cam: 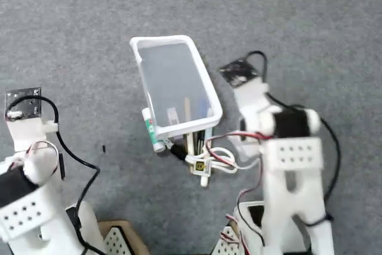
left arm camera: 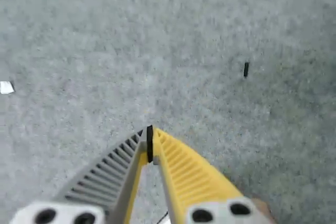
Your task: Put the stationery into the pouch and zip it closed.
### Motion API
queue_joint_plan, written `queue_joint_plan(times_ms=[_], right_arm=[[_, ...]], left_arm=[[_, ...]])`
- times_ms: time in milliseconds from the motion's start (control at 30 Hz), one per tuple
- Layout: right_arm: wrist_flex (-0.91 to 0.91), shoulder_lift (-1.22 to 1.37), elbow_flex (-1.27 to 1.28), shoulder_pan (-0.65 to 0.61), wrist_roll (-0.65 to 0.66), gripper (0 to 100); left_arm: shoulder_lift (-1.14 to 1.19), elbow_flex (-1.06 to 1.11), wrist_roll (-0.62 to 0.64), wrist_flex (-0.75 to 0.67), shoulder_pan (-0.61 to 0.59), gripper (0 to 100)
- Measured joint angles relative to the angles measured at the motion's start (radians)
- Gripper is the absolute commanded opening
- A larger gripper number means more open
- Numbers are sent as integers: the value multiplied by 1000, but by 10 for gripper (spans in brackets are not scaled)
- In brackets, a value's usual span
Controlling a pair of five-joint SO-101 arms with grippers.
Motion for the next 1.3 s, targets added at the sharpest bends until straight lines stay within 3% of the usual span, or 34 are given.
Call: queue_joint_plan(times_ms=[100, 300, 567, 1300], right_arm=[[-77, 77, 31, -104, -12, 113], [-206, 172, 44, -298, -71, 105], [-256, 276, 49, -489, -75, 106], [-620, 643, 147, -517, -75, 103]], left_arm=[[11, 0, 0, 0, 0, 52], [11, 0, 0, 0, 0, 175], [11, 0, -3, 0, 0, 184], [11, 0, -3, 0, 0, 188]])
